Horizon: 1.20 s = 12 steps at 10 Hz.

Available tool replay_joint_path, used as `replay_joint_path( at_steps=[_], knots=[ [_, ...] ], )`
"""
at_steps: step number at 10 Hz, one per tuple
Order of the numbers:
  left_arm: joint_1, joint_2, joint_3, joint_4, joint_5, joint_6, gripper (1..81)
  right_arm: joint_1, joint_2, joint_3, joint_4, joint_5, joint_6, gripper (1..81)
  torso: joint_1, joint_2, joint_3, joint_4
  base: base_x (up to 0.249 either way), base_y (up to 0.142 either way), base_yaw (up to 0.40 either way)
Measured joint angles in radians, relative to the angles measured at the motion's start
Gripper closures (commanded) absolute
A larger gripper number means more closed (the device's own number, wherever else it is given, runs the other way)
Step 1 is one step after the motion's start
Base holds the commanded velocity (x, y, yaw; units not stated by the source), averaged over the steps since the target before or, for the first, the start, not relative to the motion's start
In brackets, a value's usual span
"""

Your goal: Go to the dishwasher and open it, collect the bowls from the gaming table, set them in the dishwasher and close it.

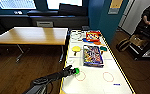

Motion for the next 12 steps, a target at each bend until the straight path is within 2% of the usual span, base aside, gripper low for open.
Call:
replay_joint_path(
  at_steps=[2, 5, 8, 9, 12],
  knots=[
    [0.0, -0.041, 0.081, 0.003, 0.024, 0.0, 81.1, 0.0, 0.0, 0.0, 0.0, 0.001, 0.0, 81.1, 0.0, 0.0, 0.0, 0.0, 0.0, 0.0, 0.0],
    [-0.01, -0.123, 0.295, 0.005, 0.039, 0.0, 81.1, 0.0, 0.002, -0.001, 0.0, 0.001, 0.0, 81.1, 0.0, 0.0, 0.0, 0.0, 0.0, 0.0, 0.0],
    [-0.04, -0.253, 0.489, 0.005, 0.038, -0.001, 81.1, 0.001, 0.004, -0.001, 0.0, 0.001, 0.0, 81.1, 0.0, 0.0, 0.003, 0.0, 0.0, 0.0, 0.0],
    [-0.039, -0.306, 0.546, 0.005, 0.043, -0.001, 81.1, 0.001, 0.003, 0.003, 0.0, 0.0, 0.0, 81.1, 0.0, 0.0, 0.016, 0.0, 0.0, 0.0, 0.0],
    [-0.038, -0.439, 0.672, 0.005, 0.041, -0.001, 81.1, -0.004, 0.005, 0.019, 0.0, -0.005, 0.0, 81.1, 0.0, 0.0, 0.096, 0.0, 0.0, 0.0, 0.0]
  ],
)
